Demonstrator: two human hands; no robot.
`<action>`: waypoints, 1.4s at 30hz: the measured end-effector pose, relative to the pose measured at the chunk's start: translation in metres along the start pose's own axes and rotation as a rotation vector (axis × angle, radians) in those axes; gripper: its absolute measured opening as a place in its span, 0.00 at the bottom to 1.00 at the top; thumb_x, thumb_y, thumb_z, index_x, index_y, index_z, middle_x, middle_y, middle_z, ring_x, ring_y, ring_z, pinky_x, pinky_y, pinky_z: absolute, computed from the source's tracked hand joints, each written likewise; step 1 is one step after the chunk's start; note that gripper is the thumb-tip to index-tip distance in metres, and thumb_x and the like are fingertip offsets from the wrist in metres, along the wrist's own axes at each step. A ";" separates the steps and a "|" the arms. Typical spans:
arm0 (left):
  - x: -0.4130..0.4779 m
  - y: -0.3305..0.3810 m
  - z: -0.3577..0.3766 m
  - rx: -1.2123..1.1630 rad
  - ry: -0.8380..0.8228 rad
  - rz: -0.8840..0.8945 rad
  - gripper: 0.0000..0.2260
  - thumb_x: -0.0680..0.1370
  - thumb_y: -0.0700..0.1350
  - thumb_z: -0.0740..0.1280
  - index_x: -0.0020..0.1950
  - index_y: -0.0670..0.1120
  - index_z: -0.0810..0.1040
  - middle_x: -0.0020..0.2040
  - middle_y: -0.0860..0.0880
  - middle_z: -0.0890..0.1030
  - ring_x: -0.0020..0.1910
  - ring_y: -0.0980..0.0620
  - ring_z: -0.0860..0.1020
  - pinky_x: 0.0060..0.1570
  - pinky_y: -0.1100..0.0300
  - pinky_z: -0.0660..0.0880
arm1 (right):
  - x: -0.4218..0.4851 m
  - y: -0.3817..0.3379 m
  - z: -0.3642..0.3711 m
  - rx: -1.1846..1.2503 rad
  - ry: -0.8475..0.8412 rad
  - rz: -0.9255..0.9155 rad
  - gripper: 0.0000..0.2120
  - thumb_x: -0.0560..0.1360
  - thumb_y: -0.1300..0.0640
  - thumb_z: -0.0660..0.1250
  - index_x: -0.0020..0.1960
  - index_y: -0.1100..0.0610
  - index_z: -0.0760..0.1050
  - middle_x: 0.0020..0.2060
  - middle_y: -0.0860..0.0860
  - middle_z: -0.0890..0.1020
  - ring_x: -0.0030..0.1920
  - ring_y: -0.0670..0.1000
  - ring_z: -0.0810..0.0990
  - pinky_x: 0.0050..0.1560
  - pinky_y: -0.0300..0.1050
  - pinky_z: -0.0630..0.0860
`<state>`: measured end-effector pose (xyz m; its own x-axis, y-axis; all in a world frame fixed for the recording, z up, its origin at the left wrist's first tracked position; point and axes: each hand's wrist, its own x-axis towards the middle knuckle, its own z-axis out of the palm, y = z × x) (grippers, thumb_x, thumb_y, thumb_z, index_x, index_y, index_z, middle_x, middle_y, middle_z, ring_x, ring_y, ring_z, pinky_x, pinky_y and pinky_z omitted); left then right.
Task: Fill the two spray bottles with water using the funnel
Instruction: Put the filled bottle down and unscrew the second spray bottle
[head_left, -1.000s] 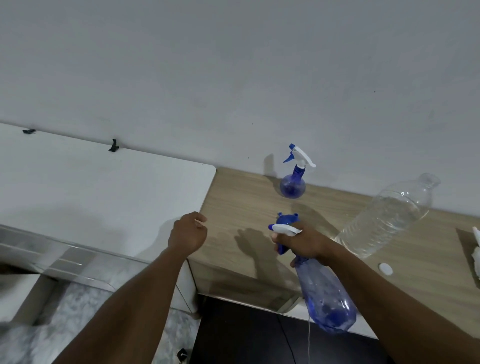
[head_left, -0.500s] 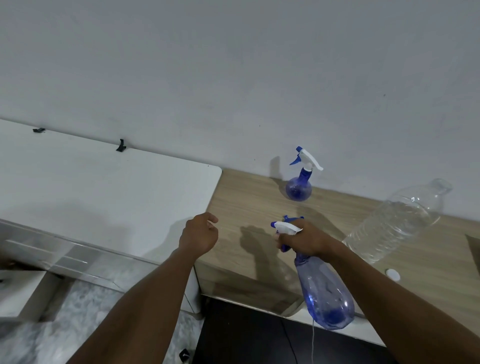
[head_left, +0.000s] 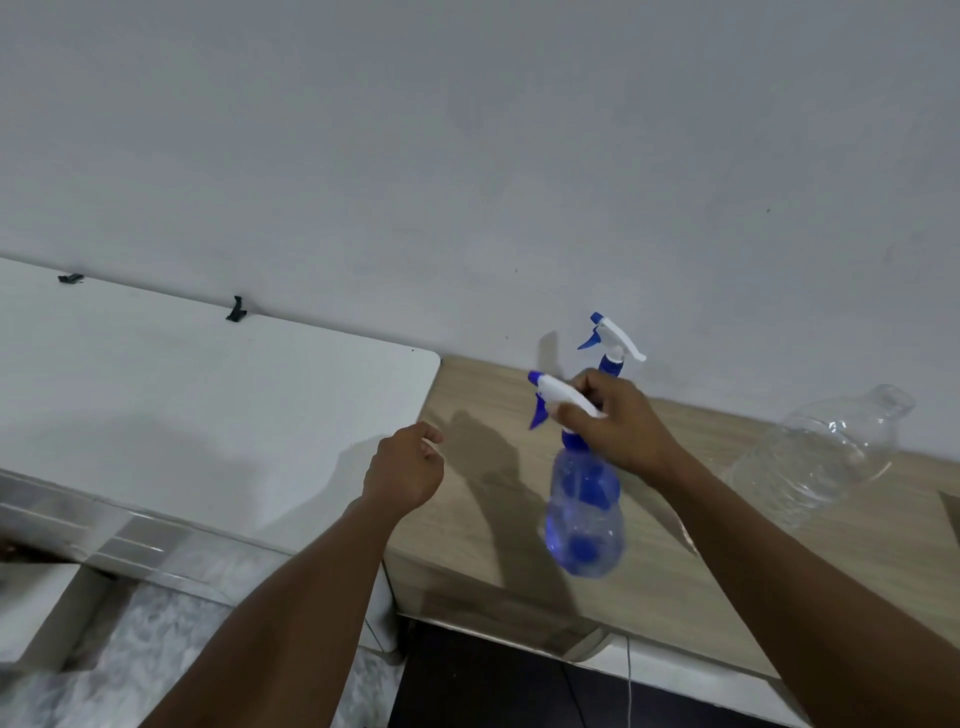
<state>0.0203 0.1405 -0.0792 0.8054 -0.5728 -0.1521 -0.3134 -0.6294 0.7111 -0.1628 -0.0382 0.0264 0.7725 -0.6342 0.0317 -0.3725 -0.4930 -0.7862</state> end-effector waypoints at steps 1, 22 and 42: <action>0.003 0.003 -0.001 -0.002 0.003 0.005 0.12 0.75 0.44 0.60 0.52 0.58 0.78 0.47 0.54 0.82 0.47 0.49 0.80 0.52 0.53 0.78 | 0.008 -0.005 -0.005 -0.019 0.044 -0.029 0.09 0.74 0.53 0.74 0.46 0.58 0.78 0.37 0.51 0.83 0.34 0.46 0.79 0.37 0.39 0.73; 0.042 0.047 0.018 -0.004 -0.015 0.084 0.13 0.75 0.43 0.64 0.56 0.58 0.77 0.44 0.58 0.81 0.42 0.58 0.79 0.48 0.59 0.74 | 0.183 0.012 0.009 -0.421 -0.018 -0.031 0.09 0.78 0.56 0.67 0.57 0.56 0.78 0.50 0.56 0.83 0.48 0.56 0.80 0.50 0.51 0.76; 0.012 0.092 0.072 -0.039 -0.186 0.292 0.22 0.71 0.44 0.70 0.65 0.53 0.74 0.52 0.53 0.78 0.51 0.49 0.80 0.54 0.53 0.78 | 0.111 0.080 -0.051 -0.462 0.146 0.130 0.13 0.76 0.56 0.67 0.58 0.59 0.70 0.50 0.56 0.78 0.47 0.58 0.78 0.44 0.50 0.74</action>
<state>-0.0352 0.0377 -0.0651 0.5780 -0.8139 -0.0582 -0.4946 -0.4062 0.7683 -0.1331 -0.1782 -0.0011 0.6371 -0.7681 0.0637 -0.6750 -0.5960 -0.4350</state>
